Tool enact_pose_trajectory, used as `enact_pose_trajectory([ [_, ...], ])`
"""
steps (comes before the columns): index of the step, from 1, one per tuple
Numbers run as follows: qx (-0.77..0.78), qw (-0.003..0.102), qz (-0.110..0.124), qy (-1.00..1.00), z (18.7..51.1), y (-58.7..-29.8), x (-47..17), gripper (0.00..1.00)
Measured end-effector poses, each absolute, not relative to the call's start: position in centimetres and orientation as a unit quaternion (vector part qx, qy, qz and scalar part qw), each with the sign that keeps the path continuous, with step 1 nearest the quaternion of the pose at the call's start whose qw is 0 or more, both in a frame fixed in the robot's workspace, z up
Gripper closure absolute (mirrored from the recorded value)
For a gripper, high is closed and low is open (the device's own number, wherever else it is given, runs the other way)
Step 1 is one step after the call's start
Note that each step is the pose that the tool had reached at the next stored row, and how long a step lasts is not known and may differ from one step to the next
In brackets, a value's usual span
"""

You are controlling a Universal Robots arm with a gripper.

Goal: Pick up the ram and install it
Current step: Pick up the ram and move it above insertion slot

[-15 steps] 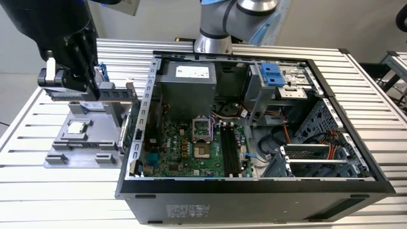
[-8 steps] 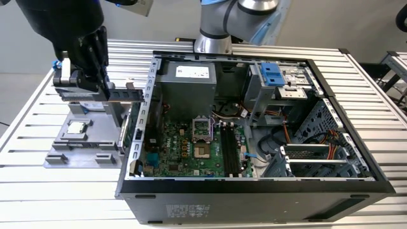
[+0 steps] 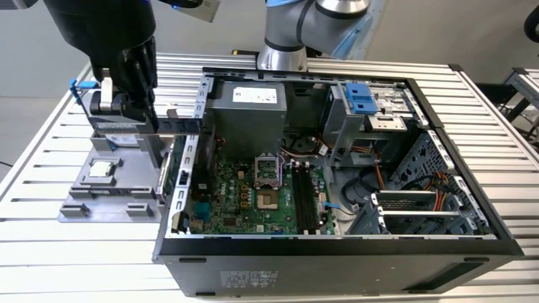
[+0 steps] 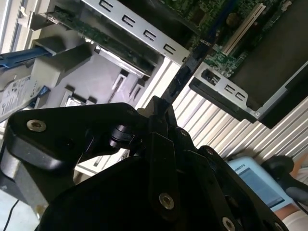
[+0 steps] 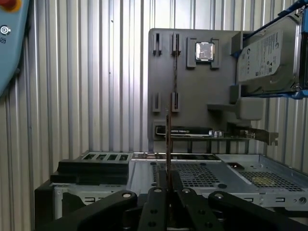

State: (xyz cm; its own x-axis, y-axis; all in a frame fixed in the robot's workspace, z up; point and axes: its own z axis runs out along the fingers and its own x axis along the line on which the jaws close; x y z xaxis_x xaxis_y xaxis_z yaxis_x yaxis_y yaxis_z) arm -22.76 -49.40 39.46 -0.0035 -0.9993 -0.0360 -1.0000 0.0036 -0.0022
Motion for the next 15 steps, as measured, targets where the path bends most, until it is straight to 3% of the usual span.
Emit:
enact_pose_trajectory([
  [15, -0.706, 0.014, 0.012, 0.708, 39.5, -49.4, -19.4, 1.0],
])
